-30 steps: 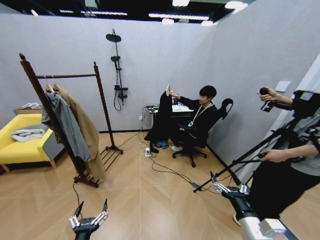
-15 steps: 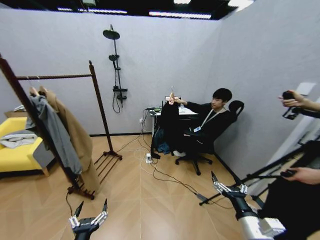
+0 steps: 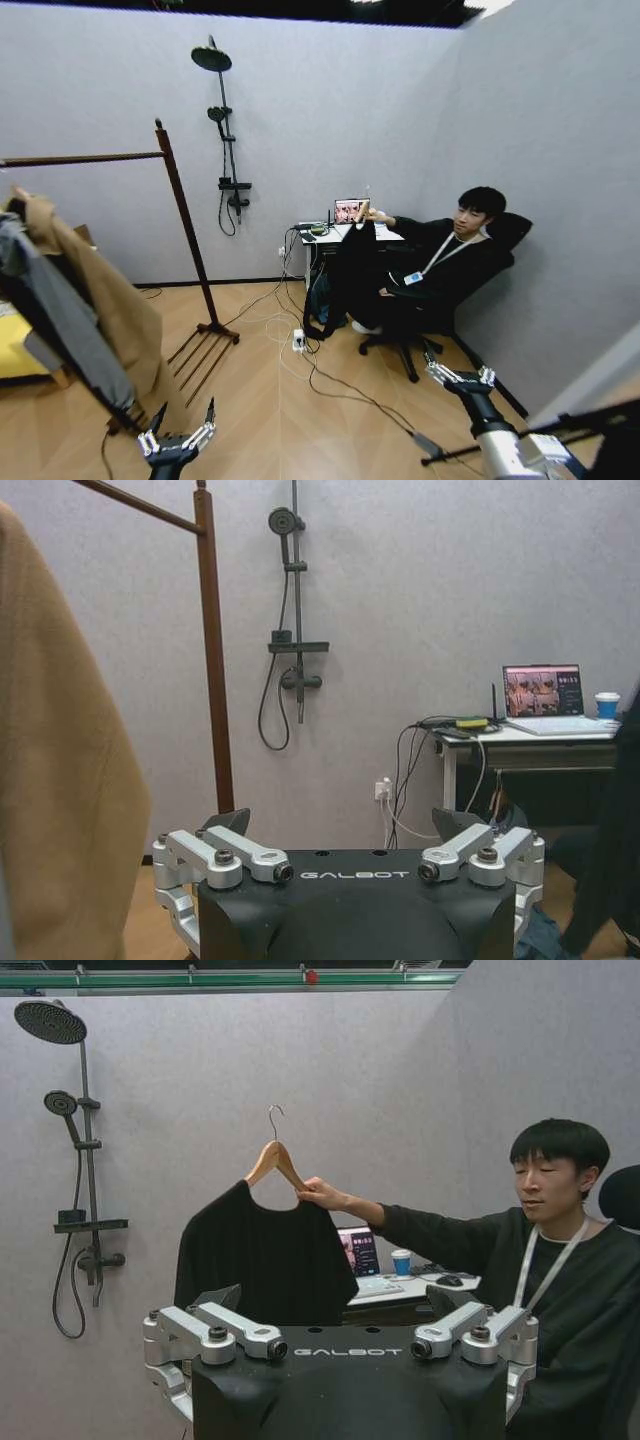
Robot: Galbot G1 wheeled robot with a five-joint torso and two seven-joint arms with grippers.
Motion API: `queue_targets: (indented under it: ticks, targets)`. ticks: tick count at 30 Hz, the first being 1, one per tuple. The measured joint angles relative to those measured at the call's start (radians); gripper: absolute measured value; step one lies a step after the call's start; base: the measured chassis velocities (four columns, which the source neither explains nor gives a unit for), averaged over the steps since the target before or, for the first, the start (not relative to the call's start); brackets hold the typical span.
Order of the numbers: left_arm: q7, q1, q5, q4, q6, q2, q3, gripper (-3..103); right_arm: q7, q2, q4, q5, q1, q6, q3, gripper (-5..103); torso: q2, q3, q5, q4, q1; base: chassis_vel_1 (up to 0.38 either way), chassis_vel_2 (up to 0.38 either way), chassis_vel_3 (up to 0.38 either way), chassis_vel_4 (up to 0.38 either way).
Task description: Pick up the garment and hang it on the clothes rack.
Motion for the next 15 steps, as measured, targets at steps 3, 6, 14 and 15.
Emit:
queue_targets:
  ticks: [3,6,14,15]
  targets:
    - [0.0,0.0,0.0,0.0,0.0,0.0,0.0,100,0.0,-0.002,0.0,0.0,0.005,-0.002,0.0,100,0.0,0.0,-0.0007,-0.0002,0.0,-0.344,0.361,0.363,-0.355]
    - [0.0,0.0,0.0,0.0,0.0,0.0,0.0,100,0.0,-0.003,0.0,0.001,0.007,-0.003,0.0,100,0.0,0.0,-0.0003,-0.0001,0.0,-0.356,0.35,0.368,-0.359]
    - [0.0,0.0,0.0,0.0,0.0,0.0,0.0,100,0.001,-0.003,0.005,0.003,0.004,-0.003,0.0,100,0.0,0.0,-0.0009,-0.0001,0.0,-0.354,0.359,0.358,-0.363]
    - [0.0,0.0,0.0,0.0,0.0,0.0,0.0,100,-0.008,-0.006,0.003,0.004,0.008,0.01,0.0,100,0.0,0.0,-0.0008,-0.0003,0.0,-0.336,0.381,0.351,-0.371]
